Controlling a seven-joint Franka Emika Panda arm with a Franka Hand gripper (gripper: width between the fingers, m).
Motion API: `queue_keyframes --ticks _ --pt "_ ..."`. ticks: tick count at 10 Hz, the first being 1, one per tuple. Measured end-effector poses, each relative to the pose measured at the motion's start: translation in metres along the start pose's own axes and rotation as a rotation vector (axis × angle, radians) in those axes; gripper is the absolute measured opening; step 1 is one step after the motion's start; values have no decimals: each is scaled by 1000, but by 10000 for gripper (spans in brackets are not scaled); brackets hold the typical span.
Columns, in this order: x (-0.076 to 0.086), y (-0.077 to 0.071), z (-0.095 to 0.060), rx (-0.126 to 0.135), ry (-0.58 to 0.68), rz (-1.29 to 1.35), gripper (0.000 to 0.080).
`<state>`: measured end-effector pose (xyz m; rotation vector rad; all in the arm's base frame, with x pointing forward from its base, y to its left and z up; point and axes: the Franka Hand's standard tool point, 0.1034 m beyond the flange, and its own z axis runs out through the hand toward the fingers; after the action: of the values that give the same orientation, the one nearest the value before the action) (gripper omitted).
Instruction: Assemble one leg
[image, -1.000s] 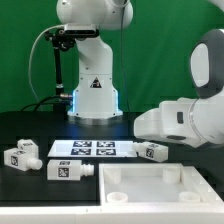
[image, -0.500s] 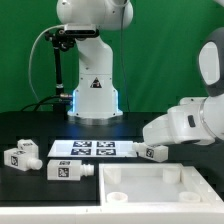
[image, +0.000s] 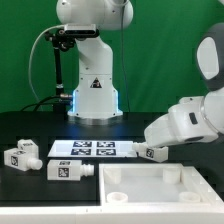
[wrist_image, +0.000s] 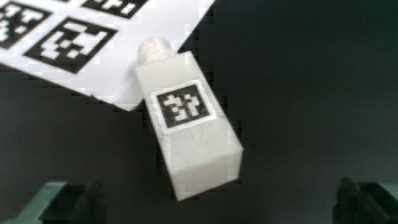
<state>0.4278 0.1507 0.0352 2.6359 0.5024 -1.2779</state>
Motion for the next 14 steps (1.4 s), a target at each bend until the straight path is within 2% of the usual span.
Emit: queue_keyframes --ticks 2,3,5,8,12,14 --pt "-9 -2 24 3 29 -4 649" --pt "-10 -1 29 3 22 0 649" --pt "-7 5 27 12 21 13 649" --pt "5 14 28 -4 -54 62 649" --pt "6 12 45 -10 -106 138 649" --pt "4 6 43 -14 -103 152 649"
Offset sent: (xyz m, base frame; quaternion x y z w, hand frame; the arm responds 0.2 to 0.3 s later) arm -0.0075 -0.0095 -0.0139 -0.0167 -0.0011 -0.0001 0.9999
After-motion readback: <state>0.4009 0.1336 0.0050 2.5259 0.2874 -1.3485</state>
